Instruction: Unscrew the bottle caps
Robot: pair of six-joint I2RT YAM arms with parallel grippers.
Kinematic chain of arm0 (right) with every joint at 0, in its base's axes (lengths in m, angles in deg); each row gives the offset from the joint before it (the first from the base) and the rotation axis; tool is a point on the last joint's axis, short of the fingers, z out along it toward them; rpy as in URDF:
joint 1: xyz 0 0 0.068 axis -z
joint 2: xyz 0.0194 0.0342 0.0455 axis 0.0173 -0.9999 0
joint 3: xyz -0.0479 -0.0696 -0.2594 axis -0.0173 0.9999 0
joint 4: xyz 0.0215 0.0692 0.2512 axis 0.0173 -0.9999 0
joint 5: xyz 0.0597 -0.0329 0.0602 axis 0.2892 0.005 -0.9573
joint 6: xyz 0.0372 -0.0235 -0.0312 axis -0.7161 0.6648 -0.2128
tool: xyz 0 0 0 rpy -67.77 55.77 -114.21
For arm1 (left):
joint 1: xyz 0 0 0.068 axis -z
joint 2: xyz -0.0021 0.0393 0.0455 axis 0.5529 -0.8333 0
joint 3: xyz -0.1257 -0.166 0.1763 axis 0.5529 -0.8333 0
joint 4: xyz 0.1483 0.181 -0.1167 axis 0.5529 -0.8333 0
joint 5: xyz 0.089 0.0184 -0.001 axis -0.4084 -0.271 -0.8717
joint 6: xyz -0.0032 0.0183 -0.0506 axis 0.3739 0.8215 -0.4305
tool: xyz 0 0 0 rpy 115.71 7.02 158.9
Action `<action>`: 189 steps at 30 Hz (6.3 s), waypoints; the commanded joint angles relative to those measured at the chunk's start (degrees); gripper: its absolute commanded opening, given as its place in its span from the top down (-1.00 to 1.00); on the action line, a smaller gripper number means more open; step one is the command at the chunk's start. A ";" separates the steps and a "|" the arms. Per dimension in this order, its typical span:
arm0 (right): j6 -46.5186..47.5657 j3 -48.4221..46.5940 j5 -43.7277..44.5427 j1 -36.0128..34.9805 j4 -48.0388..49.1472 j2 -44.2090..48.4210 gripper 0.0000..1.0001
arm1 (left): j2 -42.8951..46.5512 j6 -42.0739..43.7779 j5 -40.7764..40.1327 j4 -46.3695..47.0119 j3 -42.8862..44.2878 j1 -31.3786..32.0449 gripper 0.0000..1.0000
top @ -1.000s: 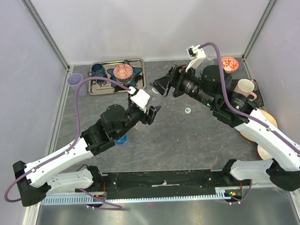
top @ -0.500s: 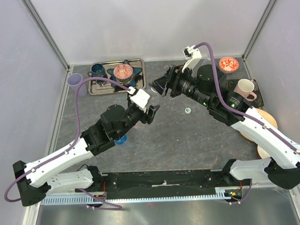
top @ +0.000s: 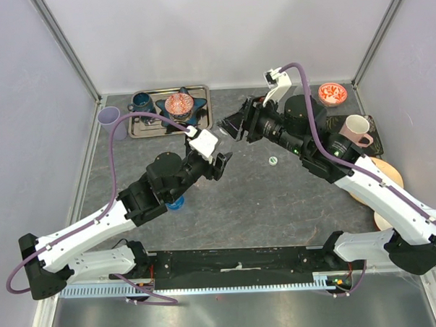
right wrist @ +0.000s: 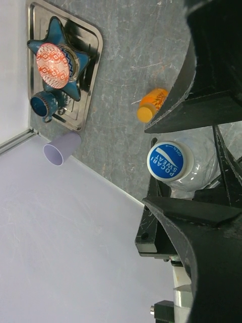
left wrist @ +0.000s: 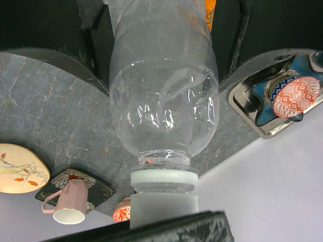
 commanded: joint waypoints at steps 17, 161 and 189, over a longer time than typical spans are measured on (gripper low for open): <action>-0.12 1.95 -1.97 -0.11 1.57 -0.34 0.51 | 0.65 2.07 -1.86 2.11 0.68 0.65 0.21; -0.47 17.24 -26.23 8.59 13.17 6.52 -0.46 | -0.23 -21.93 51.58 9.94 -4.42 -19.47 0.14; 0.14 17.95 -27.38 8.15 12.47 4.76 0.97 | 1.35 -20.52 45.27 7.40 -3.80 -19.47 -0.32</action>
